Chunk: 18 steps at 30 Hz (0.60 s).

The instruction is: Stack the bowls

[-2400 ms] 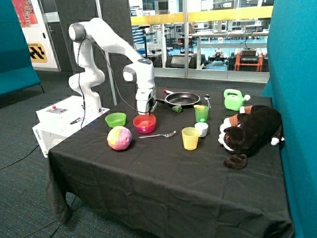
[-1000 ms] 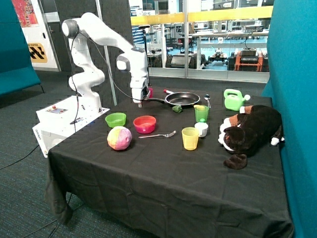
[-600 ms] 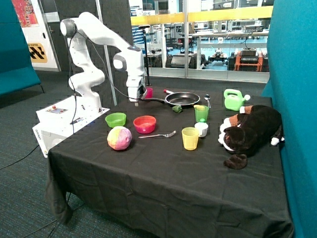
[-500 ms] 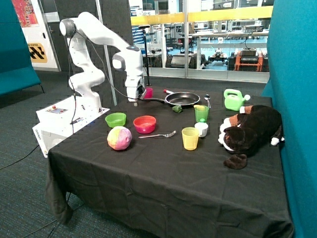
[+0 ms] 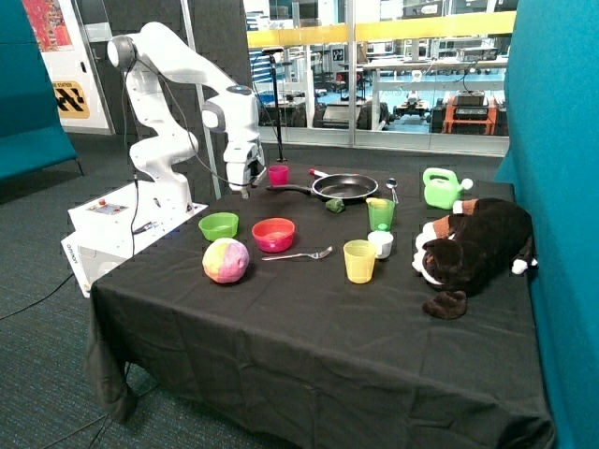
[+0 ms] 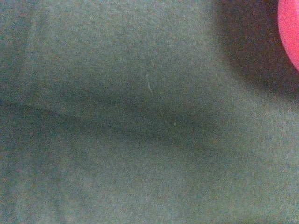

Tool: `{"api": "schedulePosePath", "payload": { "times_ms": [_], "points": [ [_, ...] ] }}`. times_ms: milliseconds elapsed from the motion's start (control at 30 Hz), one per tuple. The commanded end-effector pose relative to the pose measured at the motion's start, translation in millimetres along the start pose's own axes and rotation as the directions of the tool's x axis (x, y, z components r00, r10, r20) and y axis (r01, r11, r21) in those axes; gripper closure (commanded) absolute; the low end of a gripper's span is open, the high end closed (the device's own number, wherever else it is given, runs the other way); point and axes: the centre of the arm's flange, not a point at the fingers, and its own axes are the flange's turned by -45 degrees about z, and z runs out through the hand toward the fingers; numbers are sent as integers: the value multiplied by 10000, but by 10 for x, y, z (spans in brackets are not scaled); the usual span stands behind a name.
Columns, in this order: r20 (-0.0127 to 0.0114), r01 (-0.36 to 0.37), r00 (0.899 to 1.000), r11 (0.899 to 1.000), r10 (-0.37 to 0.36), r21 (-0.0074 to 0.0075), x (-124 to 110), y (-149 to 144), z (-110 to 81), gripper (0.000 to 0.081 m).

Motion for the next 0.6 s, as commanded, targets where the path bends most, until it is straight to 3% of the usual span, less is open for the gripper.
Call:
{"api": "schedulePosePath", "payload": {
  "times_ms": [0,567],
  "points": [
    [11,-552,9985,9985,552,-34,-237,-77,-90,226],
    [7,-1434,9897,9897,1434,-35,-601,-274,-90,232]
  ]
}}
